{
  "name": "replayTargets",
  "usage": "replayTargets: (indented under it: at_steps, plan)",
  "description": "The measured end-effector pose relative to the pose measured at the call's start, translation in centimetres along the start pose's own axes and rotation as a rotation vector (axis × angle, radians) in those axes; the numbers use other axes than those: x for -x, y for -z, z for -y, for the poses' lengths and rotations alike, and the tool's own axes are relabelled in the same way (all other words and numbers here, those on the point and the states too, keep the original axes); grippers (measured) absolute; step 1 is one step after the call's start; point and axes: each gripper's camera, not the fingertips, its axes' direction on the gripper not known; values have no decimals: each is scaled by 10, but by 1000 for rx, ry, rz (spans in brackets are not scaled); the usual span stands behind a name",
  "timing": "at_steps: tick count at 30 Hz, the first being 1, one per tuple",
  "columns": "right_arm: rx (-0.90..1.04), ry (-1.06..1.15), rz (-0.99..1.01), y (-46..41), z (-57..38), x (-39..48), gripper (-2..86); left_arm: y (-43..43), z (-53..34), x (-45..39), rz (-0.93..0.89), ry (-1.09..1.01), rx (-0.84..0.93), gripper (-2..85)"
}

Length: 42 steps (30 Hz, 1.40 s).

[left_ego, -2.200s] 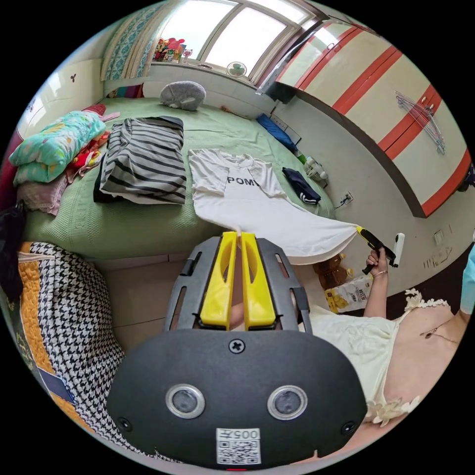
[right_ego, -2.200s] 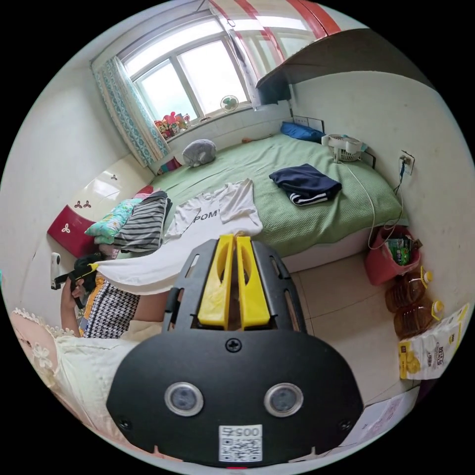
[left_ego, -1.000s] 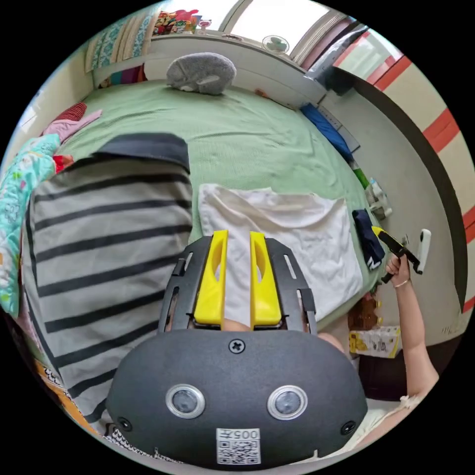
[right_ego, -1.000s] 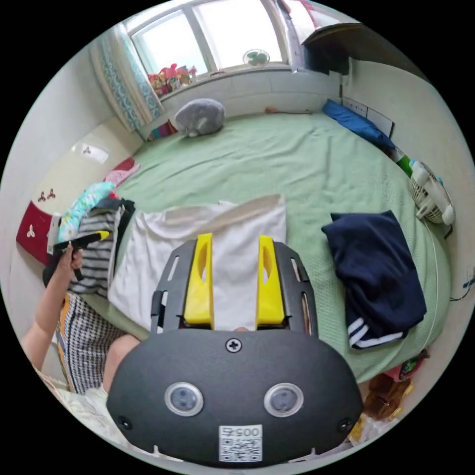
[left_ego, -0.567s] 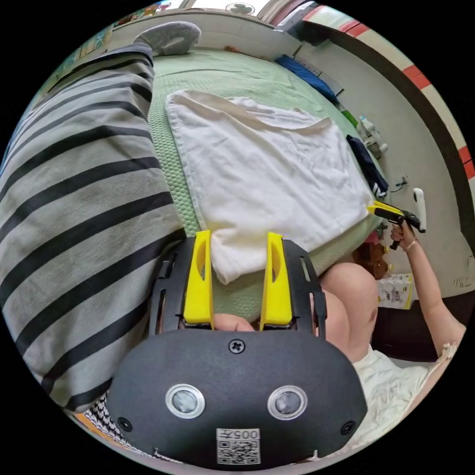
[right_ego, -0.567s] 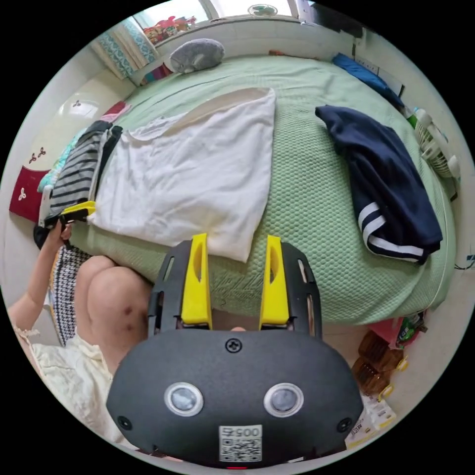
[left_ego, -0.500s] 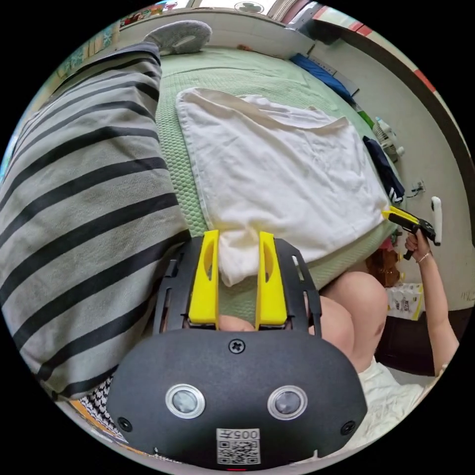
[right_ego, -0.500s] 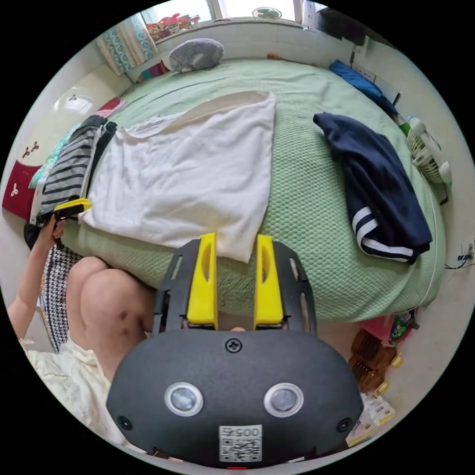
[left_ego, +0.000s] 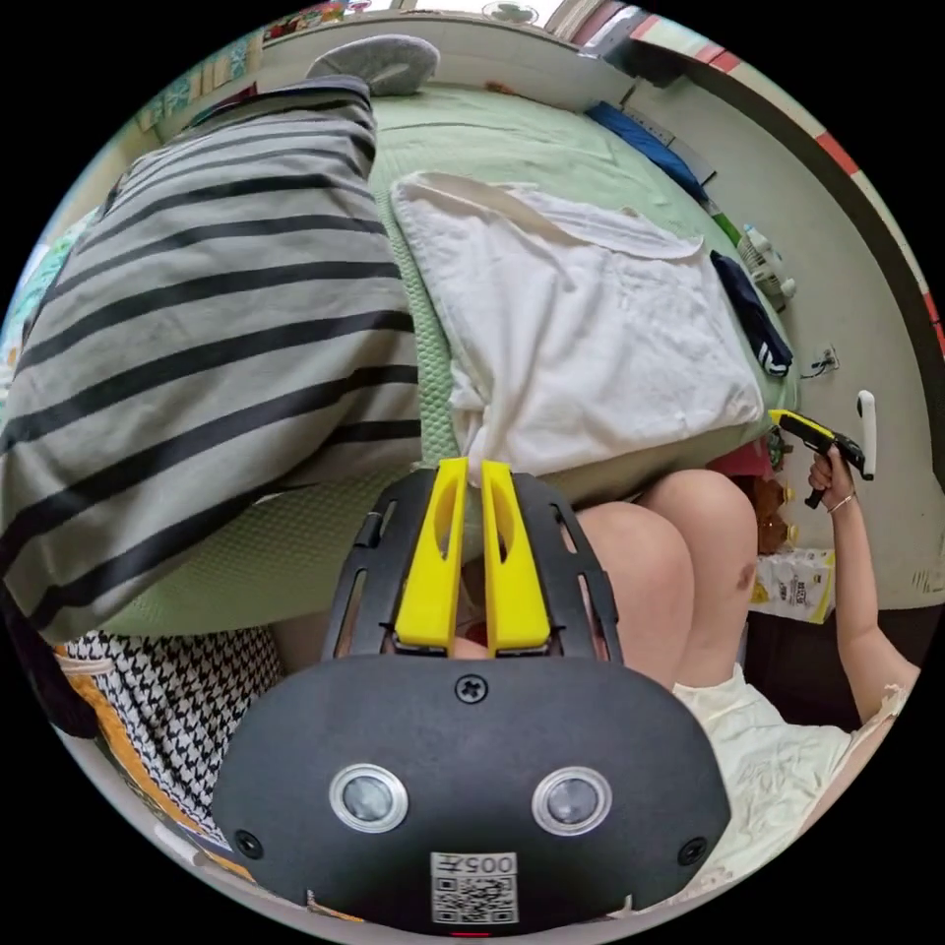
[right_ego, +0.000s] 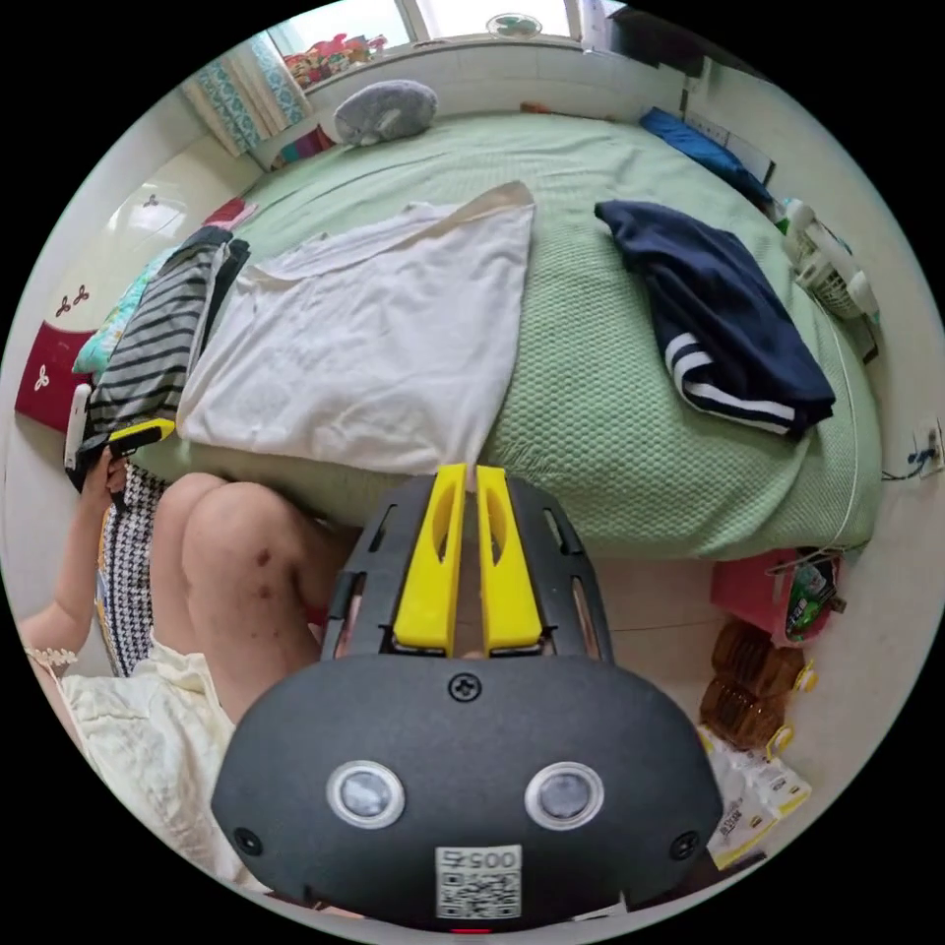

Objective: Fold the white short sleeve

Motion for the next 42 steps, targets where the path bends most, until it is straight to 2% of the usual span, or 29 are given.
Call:
replayTargets:
  at_steps: [4,9,14,18,20,22,24,26,28,30,33,37,39,42]
  plan:
    - [-191,78,36,42,25,20,16,30,26,-12,1,-53,-171,48]
    - [-230,227,10,36,96,73,-7,14,104,-47,2,-150,-190,25]
    - [-85,250,-145,-13,187,111,-12,-41,187,-74,2,-173,-77,0]
    - [99,262,-140,-38,240,119,-12,-71,229,-74,-39,-148,-2,-4]
    - [289,281,-111,-56,275,123,-13,-87,255,-75,-67,-167,65,-4]
    - [334,263,-125,-59,299,121,-13,-94,276,-74,-77,-164,99,-5]
    - [273,189,-144,-47,323,115,-13,-89,292,-71,-73,-148,74,-4]
    - [47,79,-105,-13,340,105,-13,-73,307,-64,-41,-92,-2,-4]
    - [-71,52,-54,6,338,100,-13,-62,309,-58,-7,-52,-56,-4]
    - [-95,51,-28,13,328,97,-13,-58,301,-59,-15,-48,-82,-4]
    - [-100,126,-111,17,294,99,-13,-60,271,-84,16,-132,-104,0]
    - [-59,168,-239,20,231,84,-13,-75,214,-160,92,-318,-121,23]
    - [-42,146,-283,24,203,72,-13,-83,191,-200,49,-412,-117,45]
    - [-48,88,-282,39,157,49,-13,-99,159,-268,-127,-528,-79,88]
